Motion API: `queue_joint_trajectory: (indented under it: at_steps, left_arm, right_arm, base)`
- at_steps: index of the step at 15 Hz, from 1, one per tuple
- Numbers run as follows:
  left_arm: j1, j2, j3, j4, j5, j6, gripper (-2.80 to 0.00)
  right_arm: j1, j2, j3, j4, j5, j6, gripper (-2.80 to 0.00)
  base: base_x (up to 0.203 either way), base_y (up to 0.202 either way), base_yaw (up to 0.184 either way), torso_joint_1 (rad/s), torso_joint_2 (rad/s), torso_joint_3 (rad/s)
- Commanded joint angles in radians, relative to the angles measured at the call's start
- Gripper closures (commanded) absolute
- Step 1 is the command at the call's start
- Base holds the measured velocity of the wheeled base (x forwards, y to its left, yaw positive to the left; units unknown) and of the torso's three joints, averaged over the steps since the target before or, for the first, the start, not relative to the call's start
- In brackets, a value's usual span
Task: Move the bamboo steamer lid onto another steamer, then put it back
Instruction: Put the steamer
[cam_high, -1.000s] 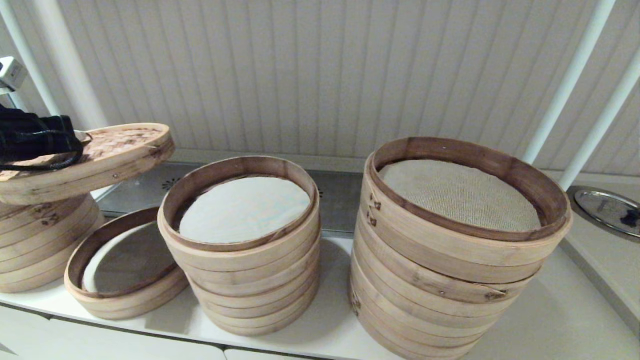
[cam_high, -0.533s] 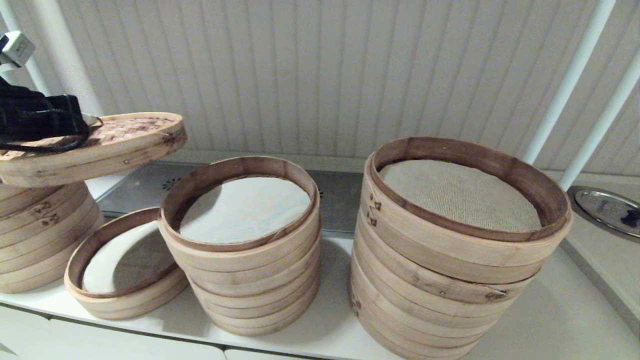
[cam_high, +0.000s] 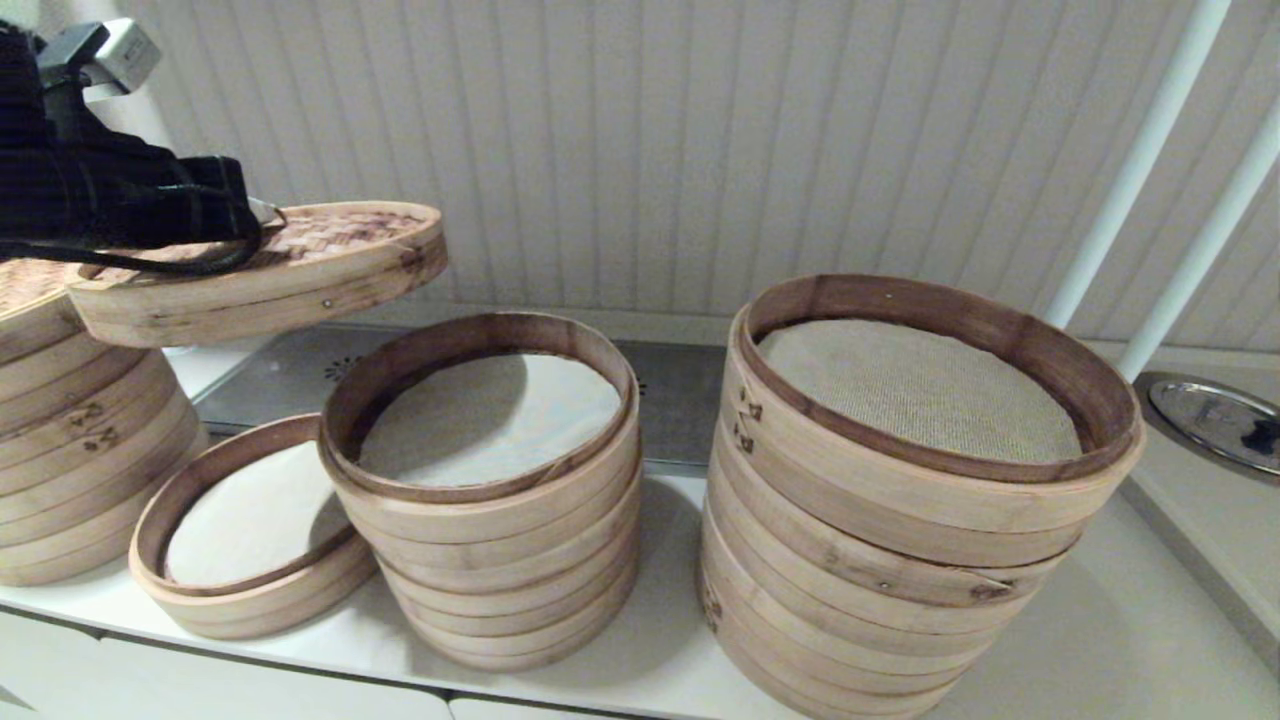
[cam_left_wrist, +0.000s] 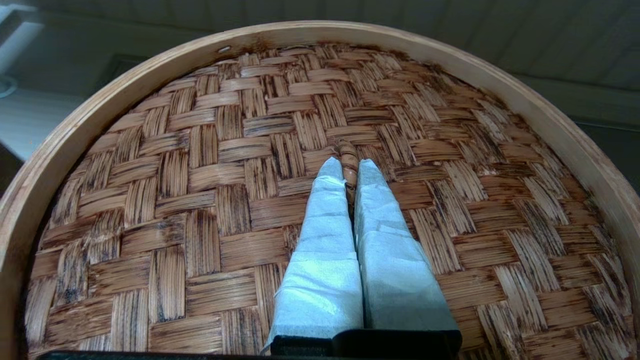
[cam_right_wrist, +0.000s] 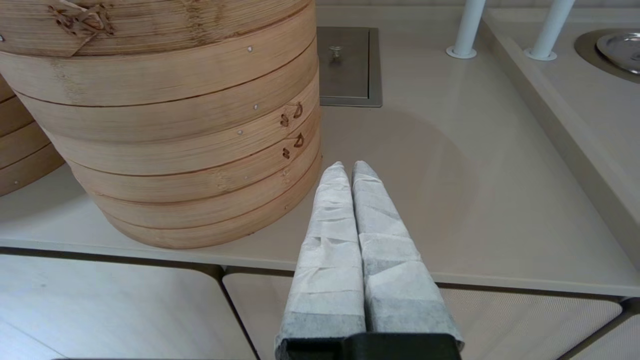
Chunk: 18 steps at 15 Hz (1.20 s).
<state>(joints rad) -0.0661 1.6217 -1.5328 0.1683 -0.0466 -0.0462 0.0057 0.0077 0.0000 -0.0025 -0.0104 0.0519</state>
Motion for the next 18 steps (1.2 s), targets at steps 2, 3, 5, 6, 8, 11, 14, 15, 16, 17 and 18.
queue_joint_trajectory:
  at_steps: [2,3,5,6,8,11,14,15,16,17,18]
  left_arm:
    - [-0.069,0.025,-0.025,0.010,0.033,-0.001,0.00]
    - [-0.103,0.032,-0.031,0.012,0.051,-0.001,0.00]
    - [-0.162,0.066,-0.050,0.013,0.080,-0.002,0.00]
    - [-0.185,0.077,-0.051,0.012,0.082,-0.004,0.00]
    - [-0.219,0.099,-0.052,0.006,0.094,-0.020,0.00]
    - [-0.288,0.143,-0.051,-0.005,0.147,-0.032,0.00]
    - [-0.317,0.150,-0.040,-0.023,0.154,-0.036,0.00]
    - [-0.319,0.149,-0.038,-0.023,0.156,-0.046,0.00]
    - [-0.319,0.149,-0.038,-0.023,0.157,-0.050,0.00]
    - [-0.327,0.147,-0.035,-0.023,0.159,-0.052,0.00]
    - [-0.335,0.142,-0.027,-0.023,0.160,-0.052,0.00]
  right_arm:
    - [0.000,0.000,0.002,-0.001,0.000,0.000,0.00]
    - [0.000,0.002,0.002,-0.001,0.000,0.000,0.00]
    - [0.000,0.000,0.002,-0.001,0.000,0.000,0.00]
    - [0.000,0.000,0.002,-0.001,0.000,0.000,0.00]
    - [0.000,0.000,0.002,-0.001,0.000,0.000,0.00]
    - [0.000,0.001,0.002,-0.001,0.000,0.000,0.00]
    - [0.000,0.000,0.002,-0.001,0.000,0.000,0.00]
    - [0.000,0.000,0.002,-0.001,0.000,0.000,0.00]
    - [0.000,0.002,0.002,-0.001,0.000,0.000,0.00]
    - [0.000,0.000,0.002,-0.001,0.000,0.000,0.00]
    - [0.000,0.000,0.002,-0.001,0.000,0.000,0.00]
  base:
    - [0.000,0.000,0.000,0.000,0.00,0.000]
    - [0.000,0.000,0.000,0.000,0.00,0.000]
    - [0.000,0.000,0.000,0.000,0.00,0.000]
    - [0.000,0.000,0.000,0.000,0.00,0.000]
    - [0.000,0.000,0.000,0.000,0.00,0.000]
    - [0.000,0.000,0.000,0.000,0.00,0.000]
    - [0.000,0.000,0.000,0.000,0.00,0.000]
    - [0.000,0.000,0.000,0.000,0.00,0.000]
    - [0.000,0.000,0.000,0.000,0.00,0.000]
    - [0.000,0.000,0.000,0.000,0.00,0.000]
    - [0.000,0.000,0.000,0.000,0.00,0.000]
